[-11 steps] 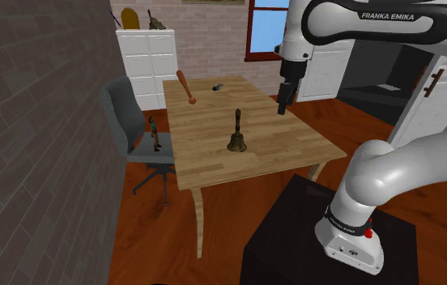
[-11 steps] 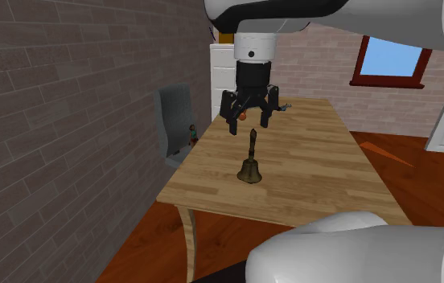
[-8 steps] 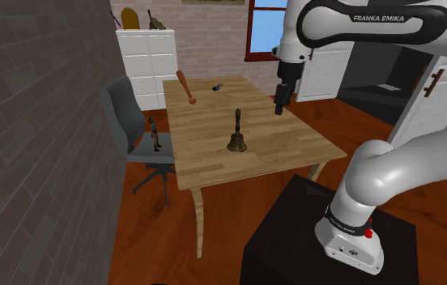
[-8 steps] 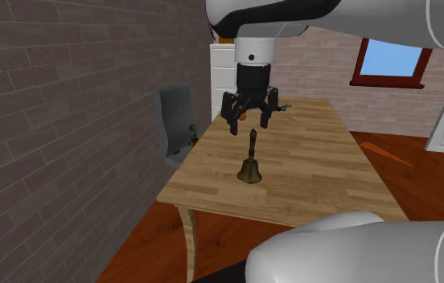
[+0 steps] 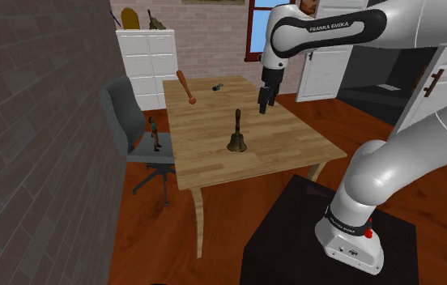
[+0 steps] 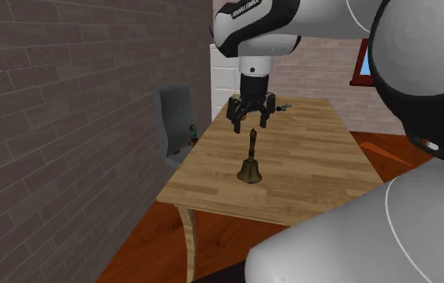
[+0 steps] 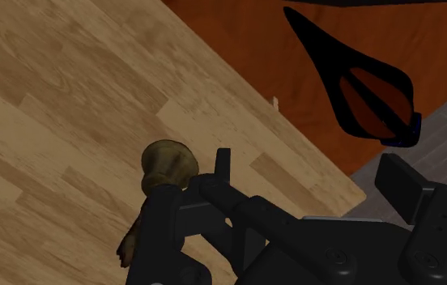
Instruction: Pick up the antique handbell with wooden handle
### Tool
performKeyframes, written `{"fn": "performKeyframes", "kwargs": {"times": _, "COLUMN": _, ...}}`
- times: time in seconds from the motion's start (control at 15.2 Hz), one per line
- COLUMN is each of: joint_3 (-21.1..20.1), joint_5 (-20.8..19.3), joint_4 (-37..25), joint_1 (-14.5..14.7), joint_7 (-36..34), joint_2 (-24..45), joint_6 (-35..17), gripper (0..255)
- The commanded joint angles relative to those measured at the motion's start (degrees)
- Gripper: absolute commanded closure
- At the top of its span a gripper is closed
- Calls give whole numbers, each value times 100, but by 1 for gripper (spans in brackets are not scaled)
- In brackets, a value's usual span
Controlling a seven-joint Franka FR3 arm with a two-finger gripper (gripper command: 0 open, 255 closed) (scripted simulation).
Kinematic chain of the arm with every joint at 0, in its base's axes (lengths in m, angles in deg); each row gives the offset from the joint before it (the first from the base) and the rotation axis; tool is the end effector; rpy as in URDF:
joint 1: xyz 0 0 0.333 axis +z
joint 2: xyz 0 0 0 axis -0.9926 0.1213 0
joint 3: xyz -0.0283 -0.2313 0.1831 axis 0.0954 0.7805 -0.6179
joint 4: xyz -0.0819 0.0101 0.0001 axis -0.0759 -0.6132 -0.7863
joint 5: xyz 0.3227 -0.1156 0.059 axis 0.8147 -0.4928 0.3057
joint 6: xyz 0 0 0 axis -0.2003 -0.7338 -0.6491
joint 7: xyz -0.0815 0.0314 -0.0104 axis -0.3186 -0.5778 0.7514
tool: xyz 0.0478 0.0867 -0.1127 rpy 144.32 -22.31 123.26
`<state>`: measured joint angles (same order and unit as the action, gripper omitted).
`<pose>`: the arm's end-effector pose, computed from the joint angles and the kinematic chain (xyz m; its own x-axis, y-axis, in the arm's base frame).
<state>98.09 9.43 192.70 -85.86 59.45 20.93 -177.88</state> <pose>0.3493 -0.0797 0.4925 0.9963 0.0842 0.0194 0.0845 -0.9963 -0.0128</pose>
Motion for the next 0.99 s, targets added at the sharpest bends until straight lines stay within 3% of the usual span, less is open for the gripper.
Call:
{"fn": "performKeyframes", "kwargs": {"times": 0.0, "joint_3": 103, "joint_5": 3, "joint_4": -179, "joint_1": -12, "joint_7": 82, "joint_2": 408, "joint_6": -258, "gripper": 0}}
{"fn": "performKeyframes", "kwargs": {"times": 0.46, "joint_3": 468, "joint_5": 174, "joint_4": -1014, "joint_1": -67, "joint_7": 468, "joint_2": 1863, "joint_6": -949, "gripper": 0}}
{"fn": "performKeyframes", "kwargs": {"times": 0.92, "joint_3": 730, "joint_5": 598, "joint_4": -2207, "joint_1": -197, "joint_7": 917, "joint_2": 3388, "joint_6": -1306, "gripper": 0}}
